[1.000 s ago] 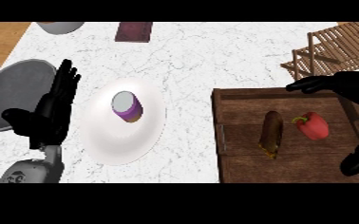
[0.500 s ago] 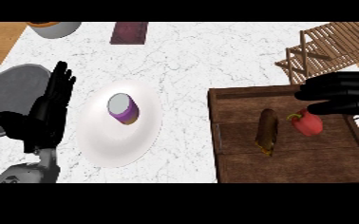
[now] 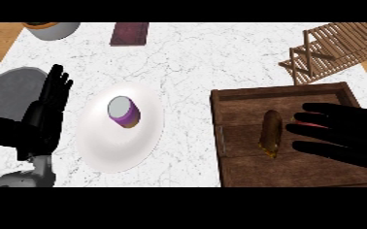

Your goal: Pick the bell pepper from the tray and place it in the tiered shelf

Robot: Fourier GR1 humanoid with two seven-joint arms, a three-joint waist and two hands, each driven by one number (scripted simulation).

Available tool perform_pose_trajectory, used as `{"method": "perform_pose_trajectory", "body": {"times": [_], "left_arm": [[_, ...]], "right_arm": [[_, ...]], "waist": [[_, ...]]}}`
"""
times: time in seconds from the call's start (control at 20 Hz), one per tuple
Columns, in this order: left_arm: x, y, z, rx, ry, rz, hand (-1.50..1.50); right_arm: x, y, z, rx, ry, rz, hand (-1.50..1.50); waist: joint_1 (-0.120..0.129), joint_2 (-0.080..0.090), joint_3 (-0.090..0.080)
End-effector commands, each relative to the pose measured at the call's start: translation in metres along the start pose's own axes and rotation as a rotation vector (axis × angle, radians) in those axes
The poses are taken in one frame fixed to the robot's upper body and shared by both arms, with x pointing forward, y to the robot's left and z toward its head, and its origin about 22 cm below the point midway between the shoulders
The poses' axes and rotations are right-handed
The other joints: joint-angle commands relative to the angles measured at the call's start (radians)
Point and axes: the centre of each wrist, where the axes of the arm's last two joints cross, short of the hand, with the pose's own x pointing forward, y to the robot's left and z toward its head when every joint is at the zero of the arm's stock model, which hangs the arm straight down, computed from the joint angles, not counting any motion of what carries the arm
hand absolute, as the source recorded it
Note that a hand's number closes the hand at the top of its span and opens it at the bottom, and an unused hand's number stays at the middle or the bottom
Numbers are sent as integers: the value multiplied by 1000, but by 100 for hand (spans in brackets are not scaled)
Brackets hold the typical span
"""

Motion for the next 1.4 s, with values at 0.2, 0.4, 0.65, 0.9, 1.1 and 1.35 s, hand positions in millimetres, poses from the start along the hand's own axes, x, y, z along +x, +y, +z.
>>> {"method": "perform_pose_trajectory", "body": {"times": [0.2,0.4,0.65,0.9,1.1,1.35], "left_arm": [[-12,9,3,-3,2,5,0],[-1,-4,1,-15,5,11,0],[13,4,10,-2,-1,-1,0],[1,-10,-7,-10,-19,7,0],[10,6,1,-4,-8,-15,0],[-4,-12,-5,-7,8,-3,0]], "right_arm": [[10,43,-9,14,122,220,-150],[-1,63,-9,64,244,317,-150],[-25,80,9,33,242,276,-150],[-34,90,-8,37,230,271,-150],[-42,111,-2,52,236,263,-150],[-62,123,-30,47,240,278,-150]], "waist": [[11,3,-2],[14,4,-2],[14,3,-2],[12,4,-2],[11,3,-2],[17,5,-2]]}}
